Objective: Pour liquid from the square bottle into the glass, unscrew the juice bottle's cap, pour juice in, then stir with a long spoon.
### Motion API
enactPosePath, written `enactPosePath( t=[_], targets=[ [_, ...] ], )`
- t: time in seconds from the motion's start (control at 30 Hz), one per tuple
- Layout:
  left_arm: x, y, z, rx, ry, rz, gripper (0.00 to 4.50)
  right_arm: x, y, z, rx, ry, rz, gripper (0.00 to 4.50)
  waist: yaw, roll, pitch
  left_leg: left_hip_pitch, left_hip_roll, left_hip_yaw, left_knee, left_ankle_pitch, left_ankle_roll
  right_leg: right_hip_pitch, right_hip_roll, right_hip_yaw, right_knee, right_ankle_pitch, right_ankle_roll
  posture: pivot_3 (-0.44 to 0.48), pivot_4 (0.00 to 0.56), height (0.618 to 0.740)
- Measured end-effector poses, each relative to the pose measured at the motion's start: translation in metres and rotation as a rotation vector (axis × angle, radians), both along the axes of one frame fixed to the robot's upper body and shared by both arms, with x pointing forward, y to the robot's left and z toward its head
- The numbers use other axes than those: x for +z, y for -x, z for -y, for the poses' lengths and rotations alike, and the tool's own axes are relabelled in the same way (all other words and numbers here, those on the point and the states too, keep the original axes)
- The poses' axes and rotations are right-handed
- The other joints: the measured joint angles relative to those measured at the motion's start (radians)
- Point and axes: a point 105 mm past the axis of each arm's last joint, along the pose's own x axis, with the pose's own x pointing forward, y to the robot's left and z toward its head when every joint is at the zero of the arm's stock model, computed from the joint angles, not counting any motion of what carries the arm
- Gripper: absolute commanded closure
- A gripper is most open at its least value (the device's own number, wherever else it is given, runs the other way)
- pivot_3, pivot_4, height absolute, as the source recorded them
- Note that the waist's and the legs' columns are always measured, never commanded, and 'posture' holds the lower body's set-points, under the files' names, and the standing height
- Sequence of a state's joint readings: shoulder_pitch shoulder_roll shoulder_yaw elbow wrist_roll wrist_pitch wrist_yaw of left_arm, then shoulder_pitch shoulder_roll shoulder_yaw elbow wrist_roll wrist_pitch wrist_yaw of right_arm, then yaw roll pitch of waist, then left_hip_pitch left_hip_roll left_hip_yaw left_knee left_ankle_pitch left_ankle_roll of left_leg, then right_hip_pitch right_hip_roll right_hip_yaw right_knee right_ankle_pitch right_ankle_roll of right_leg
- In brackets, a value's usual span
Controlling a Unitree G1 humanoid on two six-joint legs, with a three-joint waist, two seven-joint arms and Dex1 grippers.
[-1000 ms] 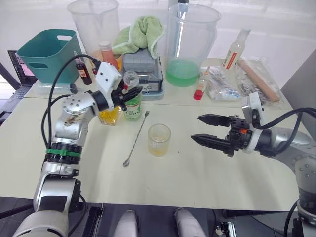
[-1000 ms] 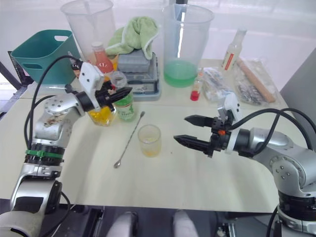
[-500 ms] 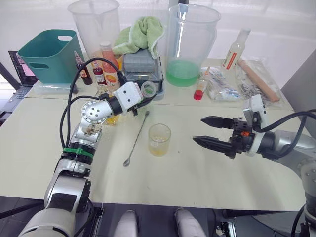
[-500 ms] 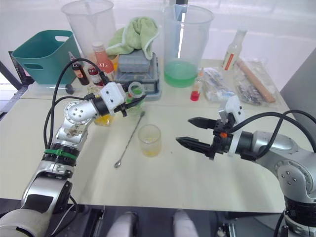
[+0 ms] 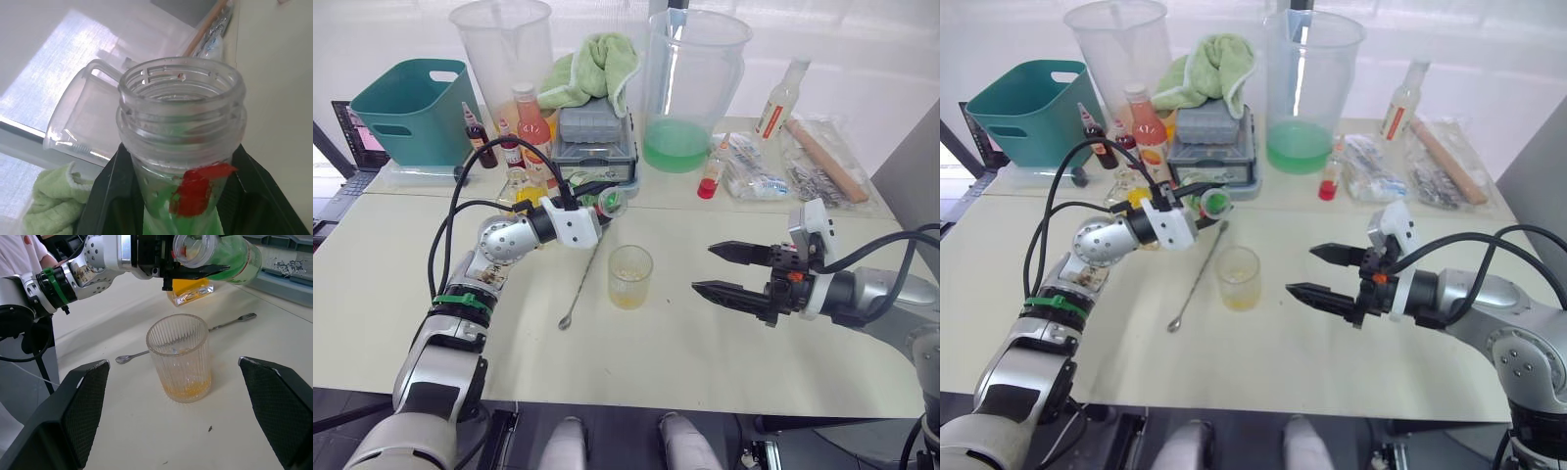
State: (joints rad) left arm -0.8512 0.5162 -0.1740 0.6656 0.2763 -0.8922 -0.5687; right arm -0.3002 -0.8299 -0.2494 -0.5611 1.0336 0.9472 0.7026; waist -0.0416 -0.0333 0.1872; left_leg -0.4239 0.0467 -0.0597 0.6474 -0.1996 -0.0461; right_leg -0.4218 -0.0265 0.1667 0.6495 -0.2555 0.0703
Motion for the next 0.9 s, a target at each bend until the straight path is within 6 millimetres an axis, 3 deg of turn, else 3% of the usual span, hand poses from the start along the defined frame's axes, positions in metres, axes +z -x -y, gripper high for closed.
enactPosePath(
  t=[0.27,0.57,0.9],
  targets=[
    [-0.008,0.01,0.0,-0.044,-0.097,0.115,3.08,-0.002,-0.001,0.001,-0.018,0.003,-0.006,0.02,0.0,0.0,0.0,0.0,0.0,0.0,0.0,0.0,0.0,0.0,0.0,0.0,0.0,0.0,0.0,0.0,0.15,0.728],
    [-0.004,0.003,-0.001,0.0,-0.165,0.224,3.08,0.0,0.0,-0.001,-0.025,0.011,0.011,0.02,0.0,0.0,0.0,0.0,-0.001,0.0,0.003,0.0,0.0,0.0,0.0,0.0,0.005,0.0,0.0,0.0,0.15,0.728],
    [-0.011,0.001,0.003,0.012,-0.178,0.249,3.08,-0.003,-0.001,-0.006,-0.016,0.022,0.004,0.02,-0.001,0.0,0.0,0.0,-0.001,-0.001,0.008,0.0,0.0,0.0,0.0,0.0,0.01,0.0,0.0,0.0,0.15,0.728]
  ],
)
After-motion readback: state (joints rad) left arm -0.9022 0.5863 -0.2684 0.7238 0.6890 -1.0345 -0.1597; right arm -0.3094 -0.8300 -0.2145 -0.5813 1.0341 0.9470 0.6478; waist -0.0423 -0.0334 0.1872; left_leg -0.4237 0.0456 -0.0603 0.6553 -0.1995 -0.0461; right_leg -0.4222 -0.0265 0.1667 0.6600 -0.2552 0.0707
